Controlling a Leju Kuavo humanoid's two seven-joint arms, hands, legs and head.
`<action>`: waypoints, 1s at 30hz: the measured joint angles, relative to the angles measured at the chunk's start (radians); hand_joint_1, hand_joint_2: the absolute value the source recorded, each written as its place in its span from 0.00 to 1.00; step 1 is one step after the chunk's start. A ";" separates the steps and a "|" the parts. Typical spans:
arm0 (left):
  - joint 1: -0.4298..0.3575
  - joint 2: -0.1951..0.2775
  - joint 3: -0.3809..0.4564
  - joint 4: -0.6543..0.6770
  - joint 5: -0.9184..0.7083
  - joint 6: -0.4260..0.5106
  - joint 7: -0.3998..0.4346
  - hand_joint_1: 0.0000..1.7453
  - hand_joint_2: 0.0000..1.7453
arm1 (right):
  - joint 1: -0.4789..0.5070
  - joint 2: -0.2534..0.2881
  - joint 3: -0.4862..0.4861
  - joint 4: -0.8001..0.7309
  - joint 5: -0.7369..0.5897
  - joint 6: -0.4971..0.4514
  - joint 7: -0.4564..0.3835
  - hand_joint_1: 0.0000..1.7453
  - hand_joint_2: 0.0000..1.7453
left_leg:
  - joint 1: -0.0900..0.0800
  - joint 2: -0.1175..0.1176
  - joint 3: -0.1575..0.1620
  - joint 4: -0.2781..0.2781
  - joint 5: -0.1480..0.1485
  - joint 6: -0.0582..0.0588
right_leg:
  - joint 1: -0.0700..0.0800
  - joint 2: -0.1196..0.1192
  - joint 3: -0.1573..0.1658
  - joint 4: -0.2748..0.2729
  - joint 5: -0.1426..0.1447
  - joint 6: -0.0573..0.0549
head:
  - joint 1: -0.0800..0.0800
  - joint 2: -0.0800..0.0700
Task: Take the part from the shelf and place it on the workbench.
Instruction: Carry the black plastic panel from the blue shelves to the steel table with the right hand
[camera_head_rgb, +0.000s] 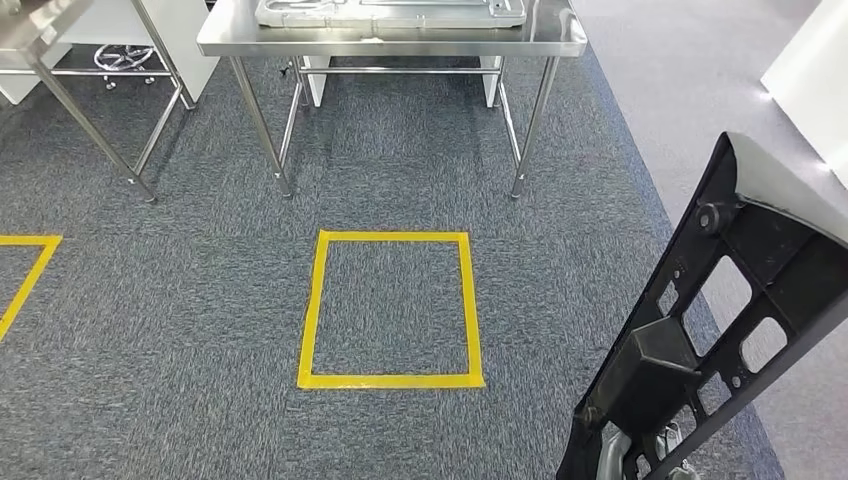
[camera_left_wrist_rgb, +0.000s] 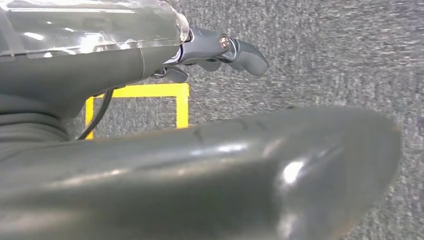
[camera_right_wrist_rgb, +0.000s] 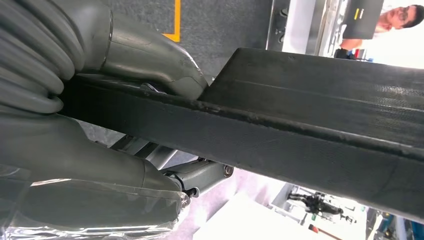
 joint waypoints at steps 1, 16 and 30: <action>0.000 0.000 0.000 0.000 0.001 0.000 0.000 0.00 0.00 | 0.000 0.000 0.000 0.002 0.002 -0.002 0.001 1.00 1.00 | 0.001 0.000 0.018 0.000 -0.014 -0.002 | 0.000 -0.001 0.000 -0.047 0.037 -0.002 | 0.000 0.000; -0.002 0.001 0.001 0.000 0.007 -0.004 0.007 0.00 0.00 | 0.002 0.000 0.003 0.019 0.064 -0.038 0.061 1.00 1.00 | 0.001 0.000 -0.149 0.240 -0.120 -0.049 | 0.006 -0.007 0.160 -0.235 0.107 -0.066 | -0.007 0.000; -0.001 0.009 0.001 0.000 0.005 -0.014 0.015 0.00 0.00 | 0.000 0.001 0.002 0.043 0.073 -0.037 0.065 1.00 1.00 | -0.009 -0.007 -0.028 0.031 -0.006 0.015 | 0.004 -0.009 0.045 0.018 -0.014 -0.002 | 0.005 0.000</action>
